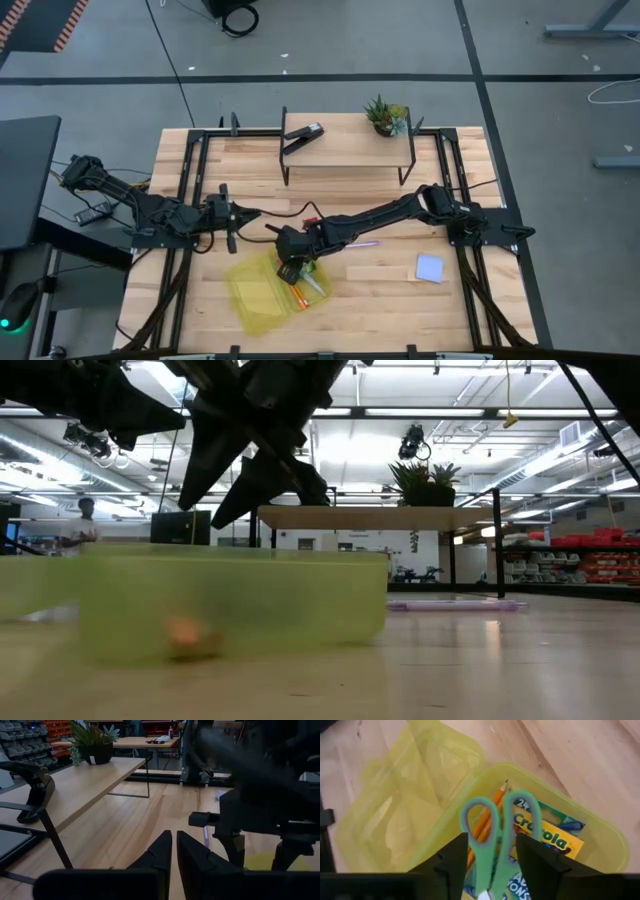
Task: Pack school essentials
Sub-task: Put the purple mechanical pencil into the supply box
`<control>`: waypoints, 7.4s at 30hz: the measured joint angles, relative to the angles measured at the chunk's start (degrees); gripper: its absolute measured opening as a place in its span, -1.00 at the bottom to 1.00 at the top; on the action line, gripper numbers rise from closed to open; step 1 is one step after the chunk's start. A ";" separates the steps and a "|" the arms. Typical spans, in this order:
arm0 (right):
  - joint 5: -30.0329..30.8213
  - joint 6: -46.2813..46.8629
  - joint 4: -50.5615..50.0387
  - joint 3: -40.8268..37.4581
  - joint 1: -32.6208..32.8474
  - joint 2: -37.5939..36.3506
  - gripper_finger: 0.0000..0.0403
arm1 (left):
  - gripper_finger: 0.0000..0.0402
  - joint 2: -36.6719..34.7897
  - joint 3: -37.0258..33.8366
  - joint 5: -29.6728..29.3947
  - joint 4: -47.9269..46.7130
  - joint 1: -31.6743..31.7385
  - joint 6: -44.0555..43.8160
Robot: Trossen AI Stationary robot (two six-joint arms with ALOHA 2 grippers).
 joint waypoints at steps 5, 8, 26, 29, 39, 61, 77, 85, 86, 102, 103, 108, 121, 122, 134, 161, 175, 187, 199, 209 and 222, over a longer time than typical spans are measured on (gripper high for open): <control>-2.89 0.15 -1.37 1.85 -0.49 0.00 -0.03 | -0.79 -0.01 0.00 0.00 -0.14 0.00 0.02; -2.83 0.12 -2.68 2.71 -0.55 -0.43 -0.02 | -0.79 -0.01 0.00 0.00 -0.29 0.00 0.02; 3.47 -3.72 -27.59 5.81 -0.55 -1.23 -0.03 | -0.78 0.01 0.00 0.00 -0.65 0.02 -0.04; 3.45 -5.15 -30.43 5.81 -0.48 -1.41 -0.03 | -0.80 0.00 0.00 0.00 -0.68 0.00 -0.07; 2.48 -6.58 -39.76 5.81 -0.50 -1.40 -0.03 | -0.76 0.01 0.00 0.00 -1.24 0.01 -0.09; -5.88 -11.10 -30.42 -24.53 -5.60 -18.94 -0.03 | -0.77 0.01 0.00 0.00 -1.70 0.00 -0.06; -9.51 -11.48 -14.64 -48.19 -4.01 -27.65 -0.03 | -0.78 0.01 0.00 -0.01 -1.70 0.02 0.08; -8.03 -16.12 -10.81 -48.63 -4.07 -27.65 -0.09 | -0.83 0.01 0.00 0.00 -1.70 0.02 0.11; -7.81 -16.82 -10.90 -48.63 -4.07 -27.65 -0.11 | -0.82 0.01 0.00 0.00 -1.71 0.02 0.11; -7.16 -17.49 -5.16 -53.85 -2.15 -27.54 -0.59 | -0.84 0.01 0.00 0.00 -3.25 0.02 0.04; -7.30 -17.79 -5.21 -53.64 -2.14 -27.53 -0.63 | -0.84 0.01 0.00 0.00 -3.25 0.02 0.04; -8.38 -17.53 -4.91 -53.35 -2.10 -27.50 -0.75 | -0.81 0.01 0.00 0.00 -3.25 0.02 0.04; -6.55 -11.92 -7.55 -45.65 -0.43 -27.03 -0.72 | -0.86 0.01 0.00 -0.01 -3.21 0.02 0.01; -6.02 -11.45 -8.01 -44.47 -0.20 -27.02 -0.72 | -0.86 0.01 0.00 -0.02 -3.22 0.02 0.00; -5.12 0.61 -11.01 -32.73 2.15 -27.08 -0.75 | -0.80 0.01 0.00 0.00 -3.19 0.00 -0.35; -3.82 34.83 15.49 -31.30 10.70 -23.19 -0.75 | -0.86 -0.03 0.04 -0.02 -0.95 0.04 1.53; -2.97 44.03 25.50 -29.62 14.40 -16.86 -0.75 | -0.82 0.87 0.07 -0.13 1.27 0.07 6.06; -8.63 39.32 9.41 -5.31 13.63 -3.69 -0.75 | -0.82 0.80 0.04 -0.14 1.56 0.06 7.52; -15.29 37.60 -3.16 0.88 10.27 -1.36 -0.75 | -0.85 0.76 0.02 -0.13 1.44 0.07 7.52; -20.91 37.15 -2.67 0.02 8.19 -1.36 -0.75 | -0.82 0.76 0.02 -0.13 1.47 0.06 7.52; -26.84 37.68 -2.60 -0.04 7.42 0.96 -0.75 | -0.86 0.76 0.02 -0.13 1.20 0.07 7.50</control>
